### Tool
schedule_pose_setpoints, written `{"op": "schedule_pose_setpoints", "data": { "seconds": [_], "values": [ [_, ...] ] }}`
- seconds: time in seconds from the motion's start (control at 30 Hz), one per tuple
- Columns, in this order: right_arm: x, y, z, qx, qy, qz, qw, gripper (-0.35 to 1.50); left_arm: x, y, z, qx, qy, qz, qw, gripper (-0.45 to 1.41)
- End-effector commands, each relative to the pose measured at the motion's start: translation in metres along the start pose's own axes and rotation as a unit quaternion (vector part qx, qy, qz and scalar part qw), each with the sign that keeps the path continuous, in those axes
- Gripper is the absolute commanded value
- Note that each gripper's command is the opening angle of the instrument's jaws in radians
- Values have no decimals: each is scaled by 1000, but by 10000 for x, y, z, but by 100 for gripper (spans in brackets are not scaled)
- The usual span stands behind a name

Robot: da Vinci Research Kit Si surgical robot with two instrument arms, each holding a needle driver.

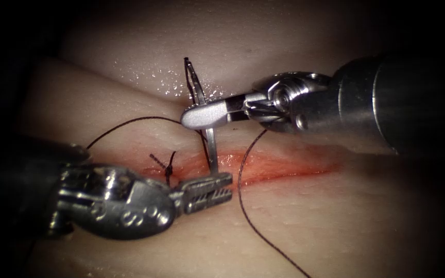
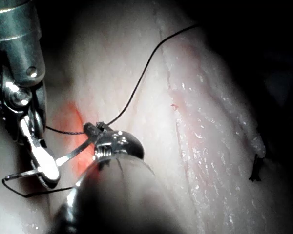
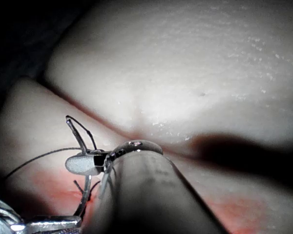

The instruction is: Wound Closure

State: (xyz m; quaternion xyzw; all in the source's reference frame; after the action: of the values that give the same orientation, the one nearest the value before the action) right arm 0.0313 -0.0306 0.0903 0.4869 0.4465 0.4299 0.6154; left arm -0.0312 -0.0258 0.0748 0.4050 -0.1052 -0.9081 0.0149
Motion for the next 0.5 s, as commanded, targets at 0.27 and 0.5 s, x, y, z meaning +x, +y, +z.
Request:
{"op": "schedule_pose_setpoints", "data": {
  "seconds": [0.27, 0.5],
  "values": [
    [10, 17, 1, -32, 20, -40, 999, -35, 2, 7, 5, -8, 8, -10, 1000, 64],
    [9, 41, -3, -40, 76, -128, 988, -35, 3, 15, -21, -43, 62, -127, 989, 86]
  ]
}}
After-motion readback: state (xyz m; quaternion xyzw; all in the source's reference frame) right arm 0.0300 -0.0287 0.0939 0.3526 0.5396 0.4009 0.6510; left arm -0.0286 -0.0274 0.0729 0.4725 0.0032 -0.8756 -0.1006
